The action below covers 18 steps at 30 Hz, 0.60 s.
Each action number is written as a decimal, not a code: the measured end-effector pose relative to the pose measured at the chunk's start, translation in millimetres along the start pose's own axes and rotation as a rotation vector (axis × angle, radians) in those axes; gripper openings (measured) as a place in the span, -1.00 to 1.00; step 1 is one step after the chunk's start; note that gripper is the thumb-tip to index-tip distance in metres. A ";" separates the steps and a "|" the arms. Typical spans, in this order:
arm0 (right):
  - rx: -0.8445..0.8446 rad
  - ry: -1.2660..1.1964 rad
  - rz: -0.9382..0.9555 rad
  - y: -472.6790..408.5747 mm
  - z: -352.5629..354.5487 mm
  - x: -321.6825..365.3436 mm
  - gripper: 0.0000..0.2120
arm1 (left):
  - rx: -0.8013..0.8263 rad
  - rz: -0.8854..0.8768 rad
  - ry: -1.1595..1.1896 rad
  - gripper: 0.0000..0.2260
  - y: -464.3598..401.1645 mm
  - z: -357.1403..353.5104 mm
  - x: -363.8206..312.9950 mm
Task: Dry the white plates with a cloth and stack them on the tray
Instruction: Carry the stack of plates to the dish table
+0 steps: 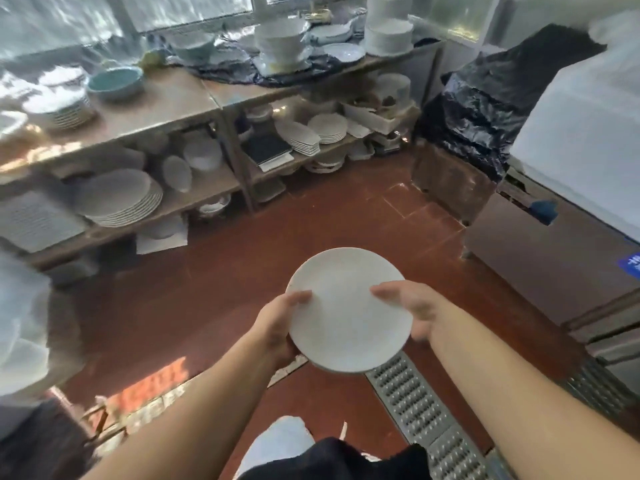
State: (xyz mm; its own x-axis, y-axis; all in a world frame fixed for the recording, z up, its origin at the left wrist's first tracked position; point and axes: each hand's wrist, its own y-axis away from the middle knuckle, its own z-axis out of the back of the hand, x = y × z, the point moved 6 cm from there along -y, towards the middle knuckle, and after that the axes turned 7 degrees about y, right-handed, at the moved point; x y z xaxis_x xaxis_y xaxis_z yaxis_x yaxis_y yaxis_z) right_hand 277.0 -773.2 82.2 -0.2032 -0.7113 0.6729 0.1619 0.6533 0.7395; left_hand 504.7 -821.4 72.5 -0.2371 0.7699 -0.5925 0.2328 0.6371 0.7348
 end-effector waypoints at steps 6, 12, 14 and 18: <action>0.121 0.129 -0.045 -61.0 -71.6 59.7 -0.70 | -0.084 -0.019 0.147 -0.65 -27.5 42.4 -54.5; 0.212 0.194 -0.050 -115.1 -150.6 132.7 -0.73 | -0.124 -0.046 0.222 -0.61 -64.2 83.8 -137.4; 0.232 0.197 -0.050 -131.0 -173.9 154.9 -0.68 | -0.151 -0.051 0.228 -0.62 -74.9 95.1 -164.2; 0.271 0.199 -0.041 -166.0 -207.5 194.1 -0.62 | -0.195 -0.084 0.245 -0.64 -101.3 110.3 -212.3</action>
State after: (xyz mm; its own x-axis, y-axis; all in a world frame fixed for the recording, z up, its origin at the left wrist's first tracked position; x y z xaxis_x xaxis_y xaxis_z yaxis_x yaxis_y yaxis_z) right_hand 411.0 -1073.4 93.7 -0.0077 -0.7578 0.6524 -0.1106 0.6491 0.7526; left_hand 635.5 -1045.4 87.4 -0.4730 0.6686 -0.5738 0.0237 0.6607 0.7503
